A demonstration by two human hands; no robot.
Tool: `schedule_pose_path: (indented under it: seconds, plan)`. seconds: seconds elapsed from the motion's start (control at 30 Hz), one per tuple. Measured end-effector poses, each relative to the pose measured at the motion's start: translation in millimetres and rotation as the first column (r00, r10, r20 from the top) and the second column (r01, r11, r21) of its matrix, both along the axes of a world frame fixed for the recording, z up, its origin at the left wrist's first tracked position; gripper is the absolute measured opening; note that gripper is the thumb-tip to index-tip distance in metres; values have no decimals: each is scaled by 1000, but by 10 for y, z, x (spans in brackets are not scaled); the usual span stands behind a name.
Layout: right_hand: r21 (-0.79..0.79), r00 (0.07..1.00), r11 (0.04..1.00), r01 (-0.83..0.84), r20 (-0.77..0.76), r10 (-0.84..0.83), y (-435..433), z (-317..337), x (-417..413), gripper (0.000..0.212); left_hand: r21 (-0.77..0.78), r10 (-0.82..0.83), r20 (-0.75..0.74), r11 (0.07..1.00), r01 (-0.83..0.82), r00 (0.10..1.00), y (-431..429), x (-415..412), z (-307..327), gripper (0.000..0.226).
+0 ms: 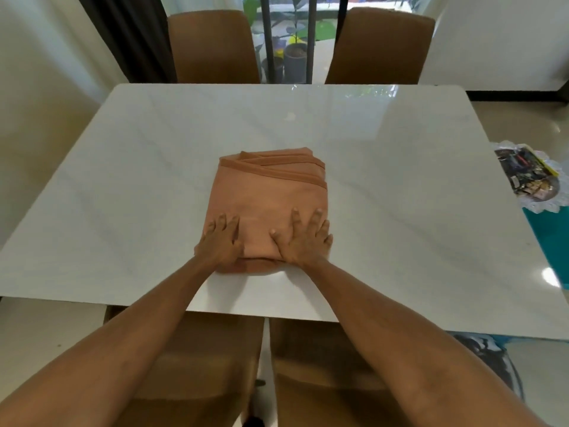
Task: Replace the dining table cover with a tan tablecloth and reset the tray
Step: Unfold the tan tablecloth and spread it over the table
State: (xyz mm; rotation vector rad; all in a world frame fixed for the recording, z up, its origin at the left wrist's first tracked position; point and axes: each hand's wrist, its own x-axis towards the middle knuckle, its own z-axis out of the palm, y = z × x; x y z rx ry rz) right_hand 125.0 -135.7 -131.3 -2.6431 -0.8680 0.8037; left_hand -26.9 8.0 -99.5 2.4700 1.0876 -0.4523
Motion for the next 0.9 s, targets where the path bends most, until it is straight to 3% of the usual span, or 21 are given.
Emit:
schedule_pose_path:
  seconds: [0.5, 0.6, 0.7, 0.77, 0.83, 0.9]
  plan:
    - [-115, 999, 993, -11, 31, 15, 1461, 198, -452, 94, -76, 2, 133, 997, 8, 991, 1526, -488, -80, 64]
    - [-151, 998, 988, -27, 47, 35, 1489, 216, -445, 95, -125, 190, 200, 978, -167, 961, 1510, -508, 20, 84]
    - [-131, 998, 991, -31, 48, 37, 1466, 209, -442, 96, -233, 484, 243, 870, -434, 840, 1507, -546, 139, 106]
    - [-107, 1000, 994, -30, 6, 30, 1456, 198, -419, 97, -272, 557, 250, 825, -495, 792, 1555, -596, 136, 110]
    - [-106, 998, 993, -44, -46, 39, 1447, 199, -383, 100, -393, 629, 268, 763, -514, 729, 1641, -668, 95, 107]
    - [-142, 995, 987, -70, -80, 59, 1451, 193, -321, 104, -508, 716, 280, 676, -534, 640, 1729, -707, 40, 82]
